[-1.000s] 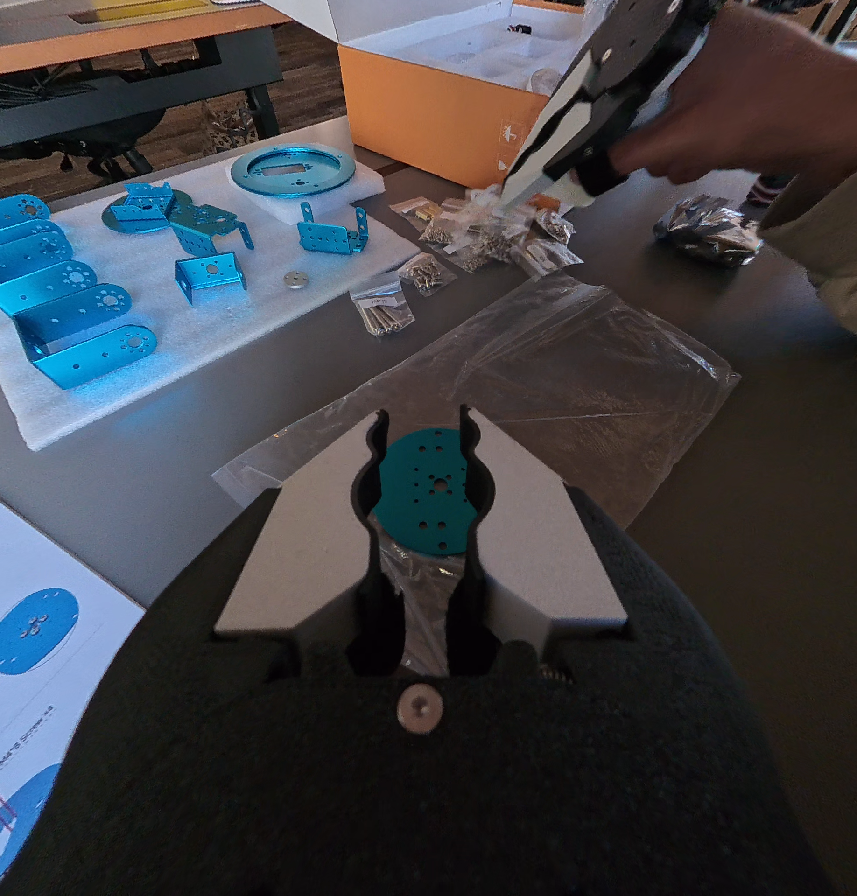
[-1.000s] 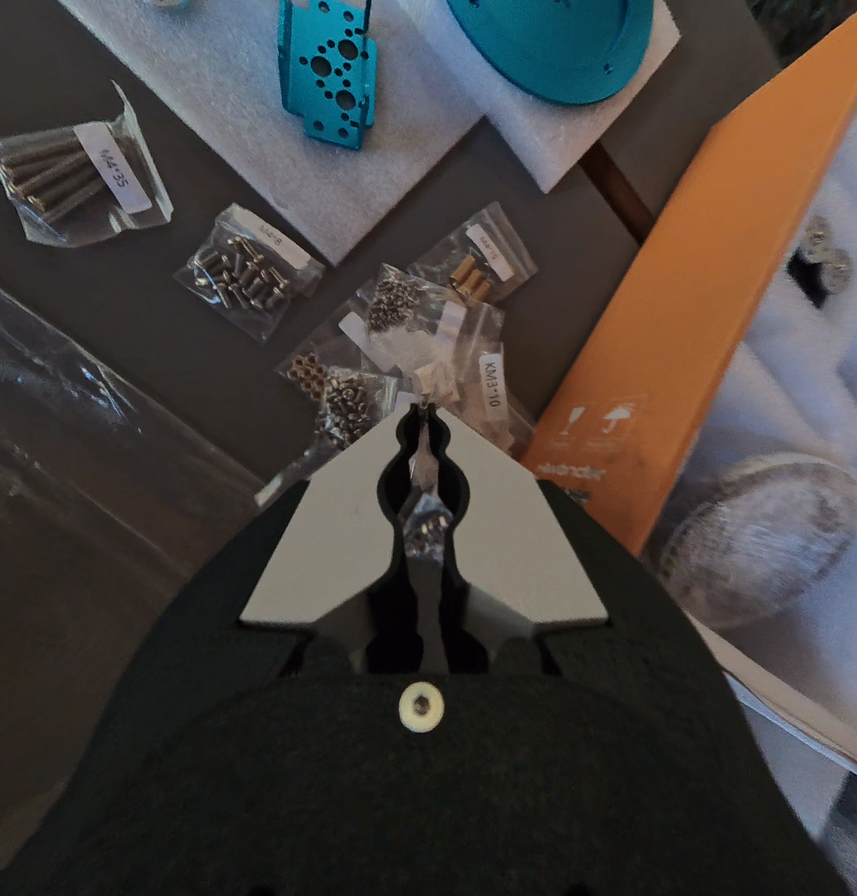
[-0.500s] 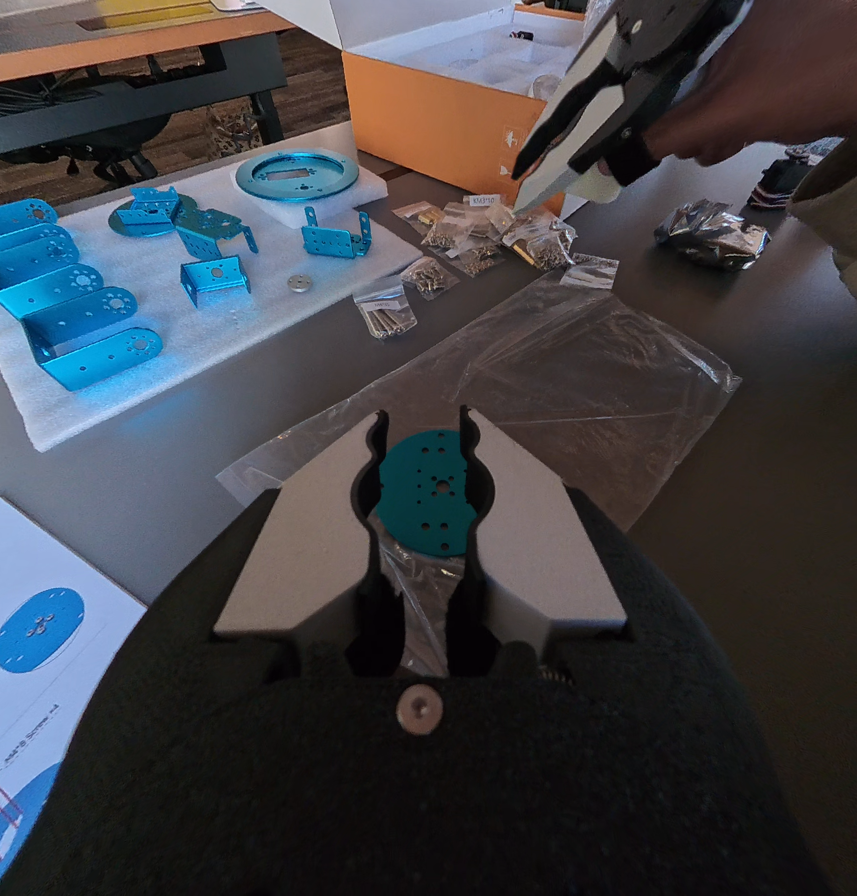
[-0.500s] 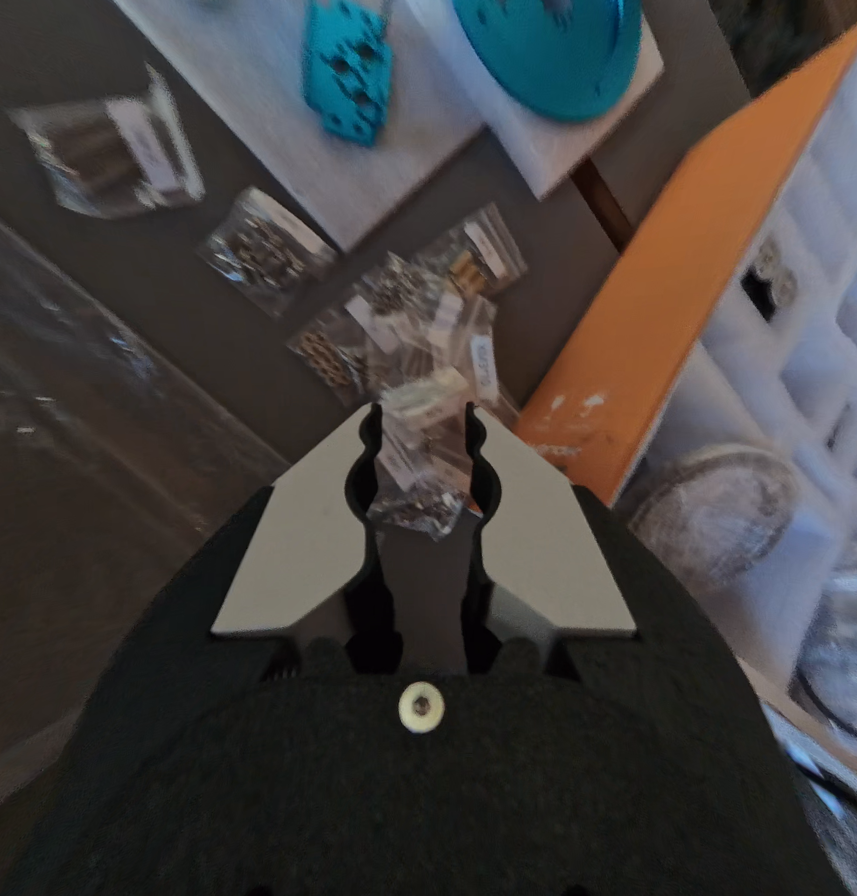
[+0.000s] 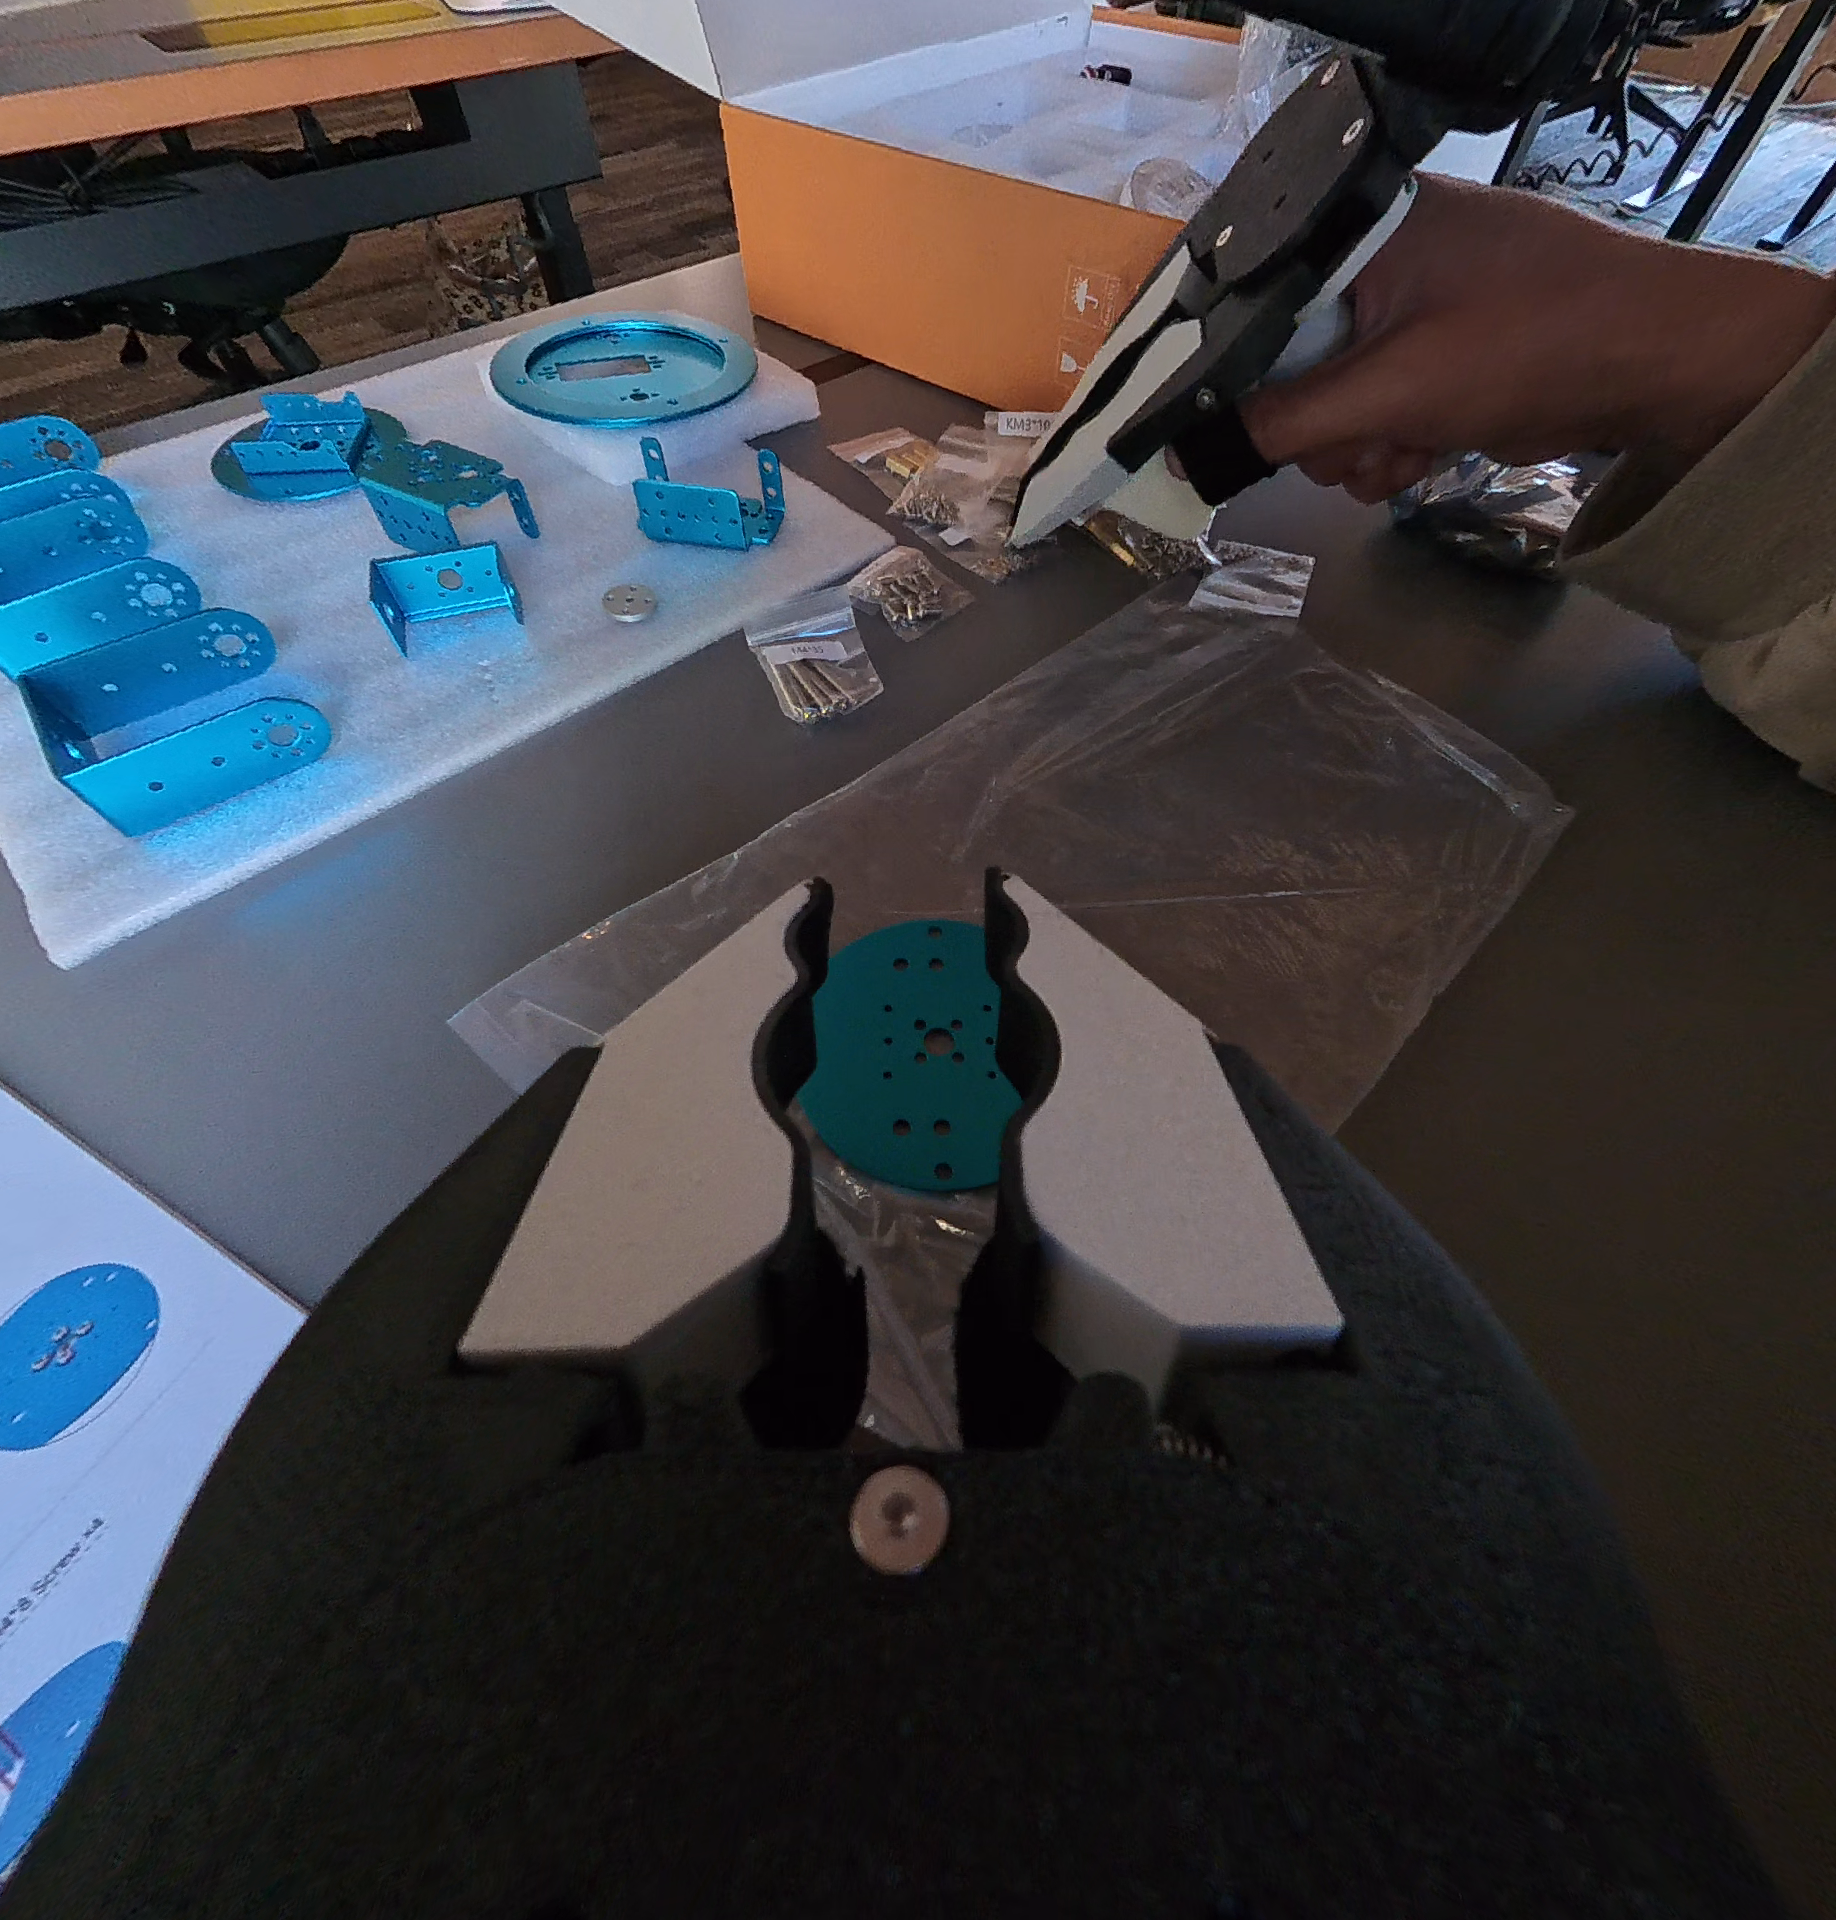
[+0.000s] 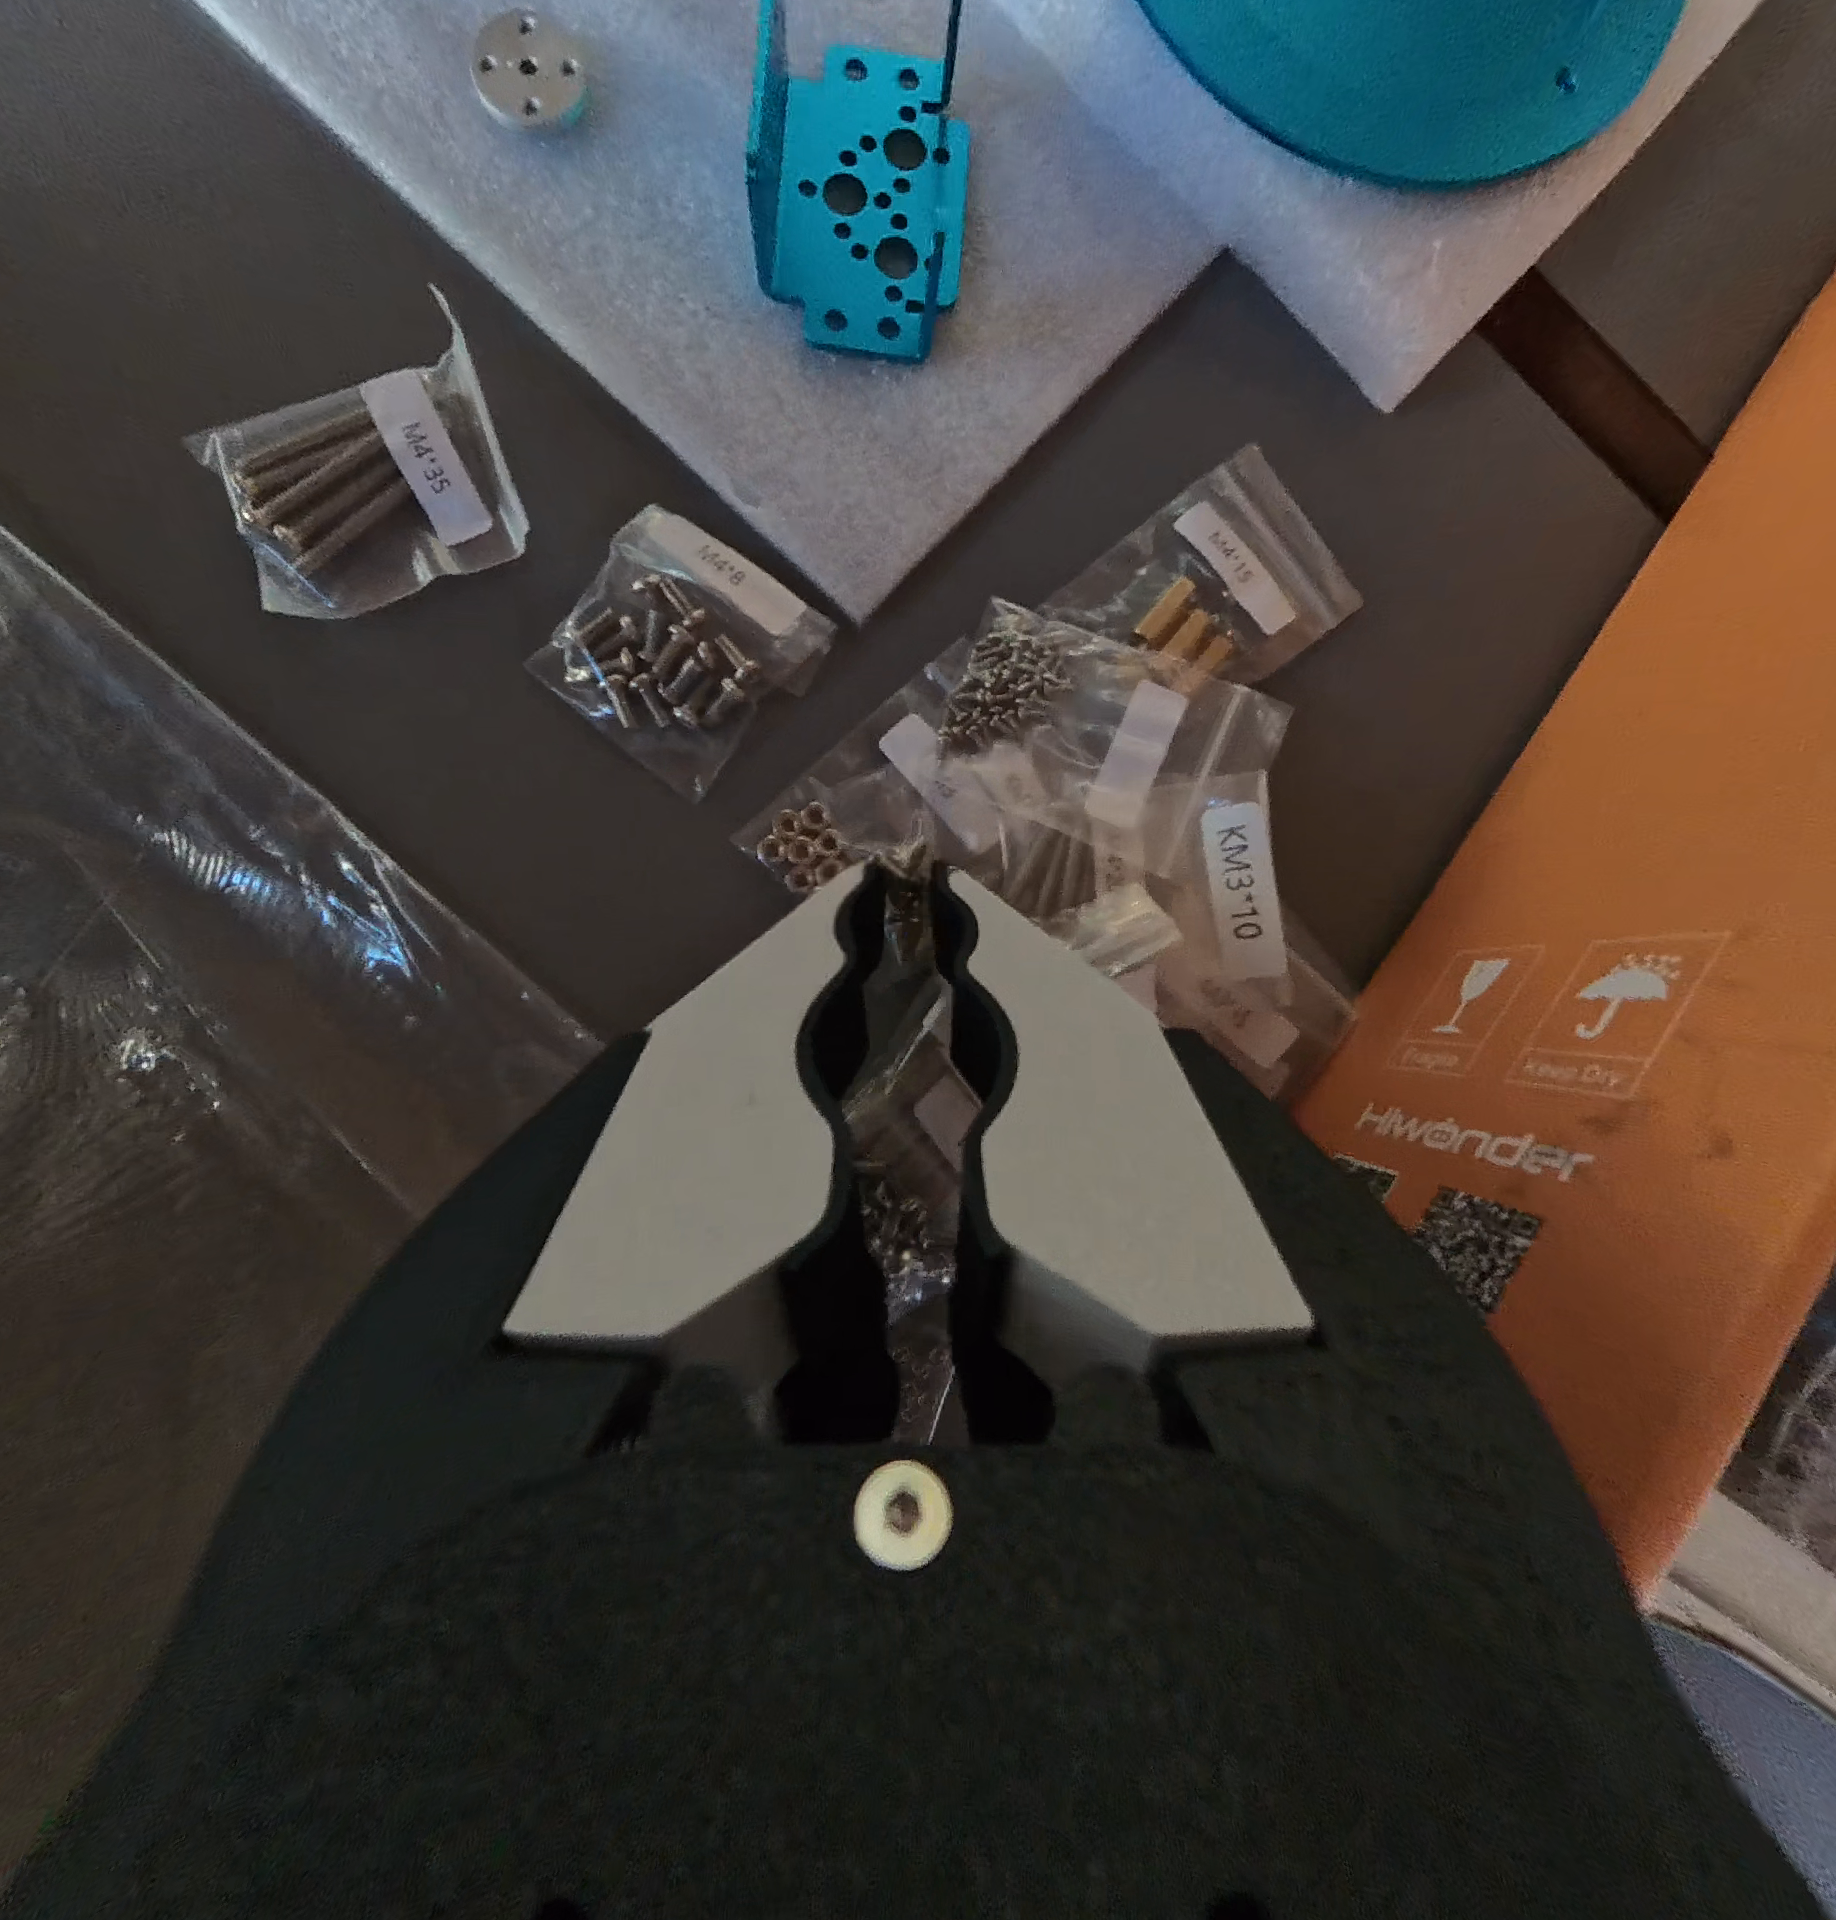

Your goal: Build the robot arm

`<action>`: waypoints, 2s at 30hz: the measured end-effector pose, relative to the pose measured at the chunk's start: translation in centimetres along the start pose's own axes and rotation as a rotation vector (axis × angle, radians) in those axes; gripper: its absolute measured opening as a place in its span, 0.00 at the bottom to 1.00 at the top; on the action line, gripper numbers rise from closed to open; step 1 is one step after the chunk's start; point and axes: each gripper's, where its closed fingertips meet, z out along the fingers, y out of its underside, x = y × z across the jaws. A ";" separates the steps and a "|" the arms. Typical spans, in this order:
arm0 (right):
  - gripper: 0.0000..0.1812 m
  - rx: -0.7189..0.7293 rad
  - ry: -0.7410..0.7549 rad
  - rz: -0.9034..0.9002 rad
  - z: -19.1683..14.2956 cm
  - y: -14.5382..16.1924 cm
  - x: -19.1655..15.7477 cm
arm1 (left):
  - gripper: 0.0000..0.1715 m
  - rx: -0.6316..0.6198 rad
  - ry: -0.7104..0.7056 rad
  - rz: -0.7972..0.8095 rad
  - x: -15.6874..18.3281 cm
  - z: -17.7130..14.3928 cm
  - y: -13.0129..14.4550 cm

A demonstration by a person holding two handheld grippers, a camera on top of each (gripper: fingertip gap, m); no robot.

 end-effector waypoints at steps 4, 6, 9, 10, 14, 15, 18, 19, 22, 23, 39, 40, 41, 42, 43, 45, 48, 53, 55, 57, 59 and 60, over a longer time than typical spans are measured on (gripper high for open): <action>0.00 -0.001 0.024 -0.052 -0.5 -0.1 0.0 | 0.17 0.000 -0.002 0.002 0.0 0.0 0.0; 0.00 0.017 0.031 -0.109 -1.0 -0.5 -0.6 | 0.17 -0.001 0.000 -0.003 0.0 0.0 0.0; 0.00 0.041 0.055 -0.174 -1.9 -1.3 -1.4 | 0.17 -0.003 0.001 -0.004 0.0 0.1 0.1; 0.00 0.048 0.036 -0.197 -2.2 -1.4 -2.1 | 0.17 -0.003 0.000 -0.001 0.0 0.1 0.1; 0.00 0.012 -0.038 -0.259 -3.0 -0.8 -4.4 | 0.17 -0.003 -0.004 -0.001 -0.1 0.1 0.1; 0.00 0.000 -0.049 -0.258 -3.0 -0.5 -4.7 | 0.17 -0.003 -0.003 -0.003 -0.1 0.1 0.1; 0.00 -0.007 -0.110 -0.235 -2.6 0.0 -5.6 | 0.17 -0.006 -0.003 -0.002 -0.1 0.1 0.2; 0.00 -0.012 -0.119 -0.228 -2.3 0.1 -5.6 | 0.17 -0.007 -0.004 -0.001 -0.1 0.1 0.2; 0.02 -0.035 -0.110 -0.228 -1.7 0.9 -5.4 | 0.17 -0.006 -0.007 0.002 -0.2 0.1 0.2; 0.05 -0.035 -0.113 -0.224 -1.7 1.0 -5.3 | 0.17 -0.006 -0.007 0.001 -0.2 0.1 0.2; 0.15 0.029 -0.145 -0.120 -1.3 0.6 -4.2 | 0.17 0.000 -0.009 0.001 -0.3 0.0 0.0; 0.14 0.032 -0.149 -0.110 -1.1 0.6 -4.2 | 0.17 0.000 -0.011 0.004 -0.3 0.0 0.0; 0.14 0.038 -0.155 -0.100 -1.1 0.5 -4.2 | 0.17 0.000 -0.012 0.005 -0.3 0.0 0.0; 0.14 0.038 -0.162 -0.091 -1.1 0.5 -4.2 | 0.17 0.000 -0.011 0.004 -0.3 0.0 0.0; 0.14 0.035 -0.166 -0.084 -1.2 0.6 -4.1 | 0.17 0.000 -0.010 0.003 -0.2 0.0 0.0; 0.14 0.030 -0.147 -0.081 -1.5 0.7 -3.5 | 0.17 -0.001 -0.009 0.002 -0.2 0.0 0.1; 0.15 0.057 -0.080 -0.083 -2.2 0.0 -2.2 | 0.17 -0.001 -0.012 0.005 -0.3 0.0 0.0; 0.17 0.104 -0.026 -0.055 -2.2 -1.8 -1.1 | 0.17 0.000 -0.010 0.000 -0.3 0.1 0.0; 0.21 0.068 -0.002 -0.042 -1.3 -2.8 -0.5 | 0.17 -0.004 0.009 -0.015 0.0 0.2 0.1; 0.24 0.013 0.044 -0.034 -0.2 -3.1 0.7 | 0.17 0.000 0.029 -0.025 0.4 0.1 0.0; 0.33 -0.066 0.071 -0.001 1.0 -2.9 1.9 | 0.17 0.006 0.032 -0.018 0.6 0.0 -0.1; 0.32 -0.076 0.061 0.009 1.3 -2.8 2.0 | 0.17 0.011 0.027 -0.010 0.6 -0.1 -0.2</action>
